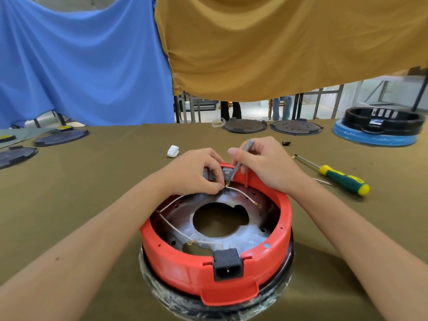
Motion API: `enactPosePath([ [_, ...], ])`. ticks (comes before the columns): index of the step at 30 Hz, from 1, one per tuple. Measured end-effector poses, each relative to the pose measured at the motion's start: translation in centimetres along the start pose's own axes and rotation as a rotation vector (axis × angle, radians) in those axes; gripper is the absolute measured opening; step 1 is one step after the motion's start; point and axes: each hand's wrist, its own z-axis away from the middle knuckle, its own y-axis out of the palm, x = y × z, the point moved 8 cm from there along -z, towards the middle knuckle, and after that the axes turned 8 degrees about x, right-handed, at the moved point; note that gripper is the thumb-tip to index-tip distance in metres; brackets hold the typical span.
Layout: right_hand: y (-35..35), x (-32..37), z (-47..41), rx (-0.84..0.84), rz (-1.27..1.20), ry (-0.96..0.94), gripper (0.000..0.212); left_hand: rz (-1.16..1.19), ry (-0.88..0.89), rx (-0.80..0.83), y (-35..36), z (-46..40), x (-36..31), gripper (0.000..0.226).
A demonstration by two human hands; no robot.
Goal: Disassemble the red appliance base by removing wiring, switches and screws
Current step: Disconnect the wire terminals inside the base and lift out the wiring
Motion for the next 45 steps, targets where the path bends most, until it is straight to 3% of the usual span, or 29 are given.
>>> enactPosePath([
  [6, 0.4, -0.2, 0.0, 0.066, -0.023, 0.005, 0.036, -0.007, 0.013, -0.014, -0.2, 0.1, -0.2, 0.012],
  [10, 0.0, -0.3, 0.0, 0.010, -0.038, -0.015, 0.038, -0.036, 0.017, 0.017, -0.7, 0.5, -0.7, 0.031],
  [14, -0.1, -0.1, 0.0, -0.011, -0.030, -0.036, 0.035, -0.156, -0.089, 0.058, -0.8, 1.6, 0.5, 0.042],
  [17, 0.0, 0.2, 0.1, 0.005, -0.050, -0.047, 0.036, -0.137, -0.103, 0.071, -0.2, 2.7, 1.1, 0.041],
  [23, -1.0, 0.6, 0.5, -0.038, -0.219, -0.064, 0.038, -0.113, 0.029, 0.076, -0.4, 2.8, 0.1, 0.037],
  [32, 0.5, 1.5, 0.8, 0.027, 0.032, -0.124, 0.026, -0.208, 0.062, -0.047, -0.4, 2.0, -0.7, 0.007],
  [45, 0.9, 0.9, 0.4, 0.071, 0.066, -0.066, 0.024, -0.100, 0.022, 0.005, 0.0, 1.8, -0.1, 0.006],
])
